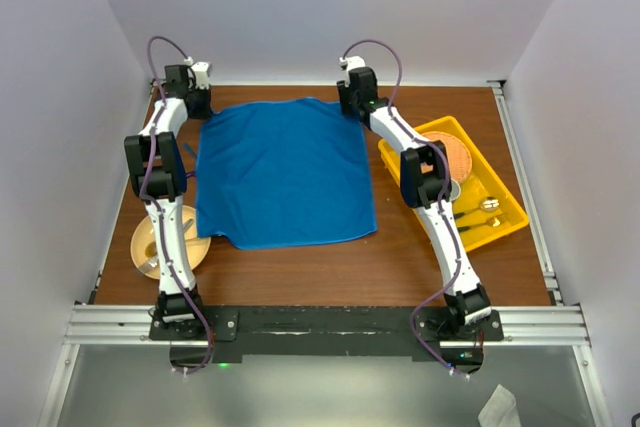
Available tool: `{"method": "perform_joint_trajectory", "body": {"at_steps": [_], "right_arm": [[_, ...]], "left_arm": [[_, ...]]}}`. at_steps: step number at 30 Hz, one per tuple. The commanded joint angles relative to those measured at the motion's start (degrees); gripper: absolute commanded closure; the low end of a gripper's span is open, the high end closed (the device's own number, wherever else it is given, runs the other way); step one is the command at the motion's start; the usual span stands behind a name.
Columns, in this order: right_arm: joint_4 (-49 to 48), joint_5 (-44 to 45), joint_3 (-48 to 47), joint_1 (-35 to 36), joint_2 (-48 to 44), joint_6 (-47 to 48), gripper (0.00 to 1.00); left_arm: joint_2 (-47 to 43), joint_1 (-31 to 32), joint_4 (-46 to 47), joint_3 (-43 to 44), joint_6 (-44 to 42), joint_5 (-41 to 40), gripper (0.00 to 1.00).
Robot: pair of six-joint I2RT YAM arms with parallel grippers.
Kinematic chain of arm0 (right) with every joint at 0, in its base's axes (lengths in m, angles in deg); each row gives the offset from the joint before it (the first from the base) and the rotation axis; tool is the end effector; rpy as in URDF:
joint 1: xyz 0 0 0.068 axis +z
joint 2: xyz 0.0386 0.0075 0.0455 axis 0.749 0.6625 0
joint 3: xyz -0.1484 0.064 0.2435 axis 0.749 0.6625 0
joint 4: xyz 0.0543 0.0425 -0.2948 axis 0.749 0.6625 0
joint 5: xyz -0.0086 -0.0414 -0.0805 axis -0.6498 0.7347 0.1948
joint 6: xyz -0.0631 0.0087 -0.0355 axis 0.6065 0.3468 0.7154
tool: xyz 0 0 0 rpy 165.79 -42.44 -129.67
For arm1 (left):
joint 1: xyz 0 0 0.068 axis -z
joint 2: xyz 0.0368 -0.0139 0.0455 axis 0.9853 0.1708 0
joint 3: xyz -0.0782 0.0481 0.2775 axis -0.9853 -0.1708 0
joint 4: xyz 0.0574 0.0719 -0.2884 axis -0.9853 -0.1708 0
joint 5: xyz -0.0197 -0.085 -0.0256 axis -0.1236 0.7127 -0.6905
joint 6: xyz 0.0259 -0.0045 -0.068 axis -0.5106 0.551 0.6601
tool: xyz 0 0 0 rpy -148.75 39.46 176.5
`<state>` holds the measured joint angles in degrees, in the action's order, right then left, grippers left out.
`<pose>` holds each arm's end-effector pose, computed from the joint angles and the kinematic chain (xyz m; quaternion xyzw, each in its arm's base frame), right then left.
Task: Fold the napkin into a case and place the utensils inside
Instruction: Pick up the flattened napkin from the center of the board.
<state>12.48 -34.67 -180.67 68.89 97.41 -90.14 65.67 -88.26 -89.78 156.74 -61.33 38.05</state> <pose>0.6490 0.2317 0.1287 -0.1072 0.8597 0.0300 0.4985 0.6269 0.0744 0.1335 0.0288 0.9179 -0.0648 0.3904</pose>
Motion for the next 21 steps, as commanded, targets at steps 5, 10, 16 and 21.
{"method": "perform_joint_trajectory", "body": {"at_steps": [5,10,16,21], "right_arm": [[8.14,1.71,-6.46,2.47,1.79,2.80,0.71],[6.65,0.57,-2.68,2.38,-0.76,2.36,1.00],[1.48,0.38,-1.19,1.07,-6.46,2.97,1.00],[0.49,-1.55,-2.15,-0.78,-6.92,2.45,0.98]], "left_arm": [[-6.04,0.27,-0.88,-1.35,-2.35,1.56,1.00],[-7.01,0.28,-0.61,-1.79,-1.91,2.26,1.00],[-9.02,0.27,1.06,-1.53,-1.03,5.24,1.00],[-10.35,0.28,1.15,-1.61,-0.68,6.22,1.00]]}}
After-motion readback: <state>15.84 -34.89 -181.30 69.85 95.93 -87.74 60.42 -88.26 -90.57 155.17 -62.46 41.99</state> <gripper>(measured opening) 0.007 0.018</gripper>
